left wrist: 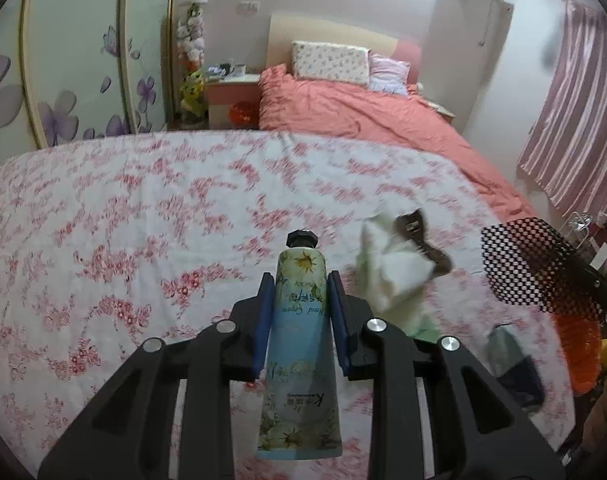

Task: Collect trash
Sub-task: 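Carry scrubber and cream tube to the orange basket and release both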

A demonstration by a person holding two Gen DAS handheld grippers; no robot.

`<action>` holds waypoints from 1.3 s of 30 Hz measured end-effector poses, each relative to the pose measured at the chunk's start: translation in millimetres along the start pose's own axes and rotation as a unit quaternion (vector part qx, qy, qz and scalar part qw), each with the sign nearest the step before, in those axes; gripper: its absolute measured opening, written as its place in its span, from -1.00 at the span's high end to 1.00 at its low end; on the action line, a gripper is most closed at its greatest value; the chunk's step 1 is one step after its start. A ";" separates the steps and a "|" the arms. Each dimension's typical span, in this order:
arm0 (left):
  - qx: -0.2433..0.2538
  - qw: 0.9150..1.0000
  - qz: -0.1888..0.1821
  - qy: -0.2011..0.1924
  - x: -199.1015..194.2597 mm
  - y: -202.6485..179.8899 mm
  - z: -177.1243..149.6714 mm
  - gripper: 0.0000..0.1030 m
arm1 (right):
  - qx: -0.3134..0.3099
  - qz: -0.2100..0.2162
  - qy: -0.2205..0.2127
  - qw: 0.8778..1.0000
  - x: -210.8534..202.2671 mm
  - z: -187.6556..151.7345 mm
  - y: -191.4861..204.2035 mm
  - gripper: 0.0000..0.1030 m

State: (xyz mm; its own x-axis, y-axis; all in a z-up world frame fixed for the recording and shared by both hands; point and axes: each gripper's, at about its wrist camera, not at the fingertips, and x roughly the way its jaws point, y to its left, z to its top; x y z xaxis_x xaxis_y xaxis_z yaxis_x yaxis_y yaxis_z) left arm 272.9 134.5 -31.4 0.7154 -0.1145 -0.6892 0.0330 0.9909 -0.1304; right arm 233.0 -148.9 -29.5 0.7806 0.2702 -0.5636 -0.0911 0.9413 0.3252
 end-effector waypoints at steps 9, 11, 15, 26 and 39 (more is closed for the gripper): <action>0.031 0.997 -0.050 -0.041 -53.1 -45.0 5.7 0.47 | 0.003 -0.012 -0.051 0.999 -44.0 11.0 -6.2 0.88; 0.042 0.996 -0.063 -0.048 -63.7 -58.4 4.8 0.47 | 0.004 -0.017 -0.061 0.998 -53.8 11.2 -9.5 0.88; 0.062 0.993 -0.088 -0.057 -81.1 -87.3 2.3 0.47 | 0.010 -0.029 -0.082 0.996 -73.2 12.2 -19.3 0.88; 0.111 0.980 -0.155 -0.058 -102.8 -170.2 -12.3 0.47 | 0.048 -0.080 -0.128 0.987 -115.0 4.4 -72.1 0.88; 0.162 0.956 -0.244 -0.029 -84.6 -284.3 -33.5 0.47 | 0.109 -0.137 -0.150 0.973 -136.2 -7.4 -148.2 0.88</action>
State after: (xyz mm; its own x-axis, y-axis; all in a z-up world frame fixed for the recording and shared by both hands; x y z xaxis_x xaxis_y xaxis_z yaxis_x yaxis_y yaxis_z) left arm 179.6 -139.8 40.1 0.5971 -0.5732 -0.5612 0.5794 0.7920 -0.1924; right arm 135.6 -323.7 -6.5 0.9052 -0.0865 -0.4161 0.2538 0.8953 0.3660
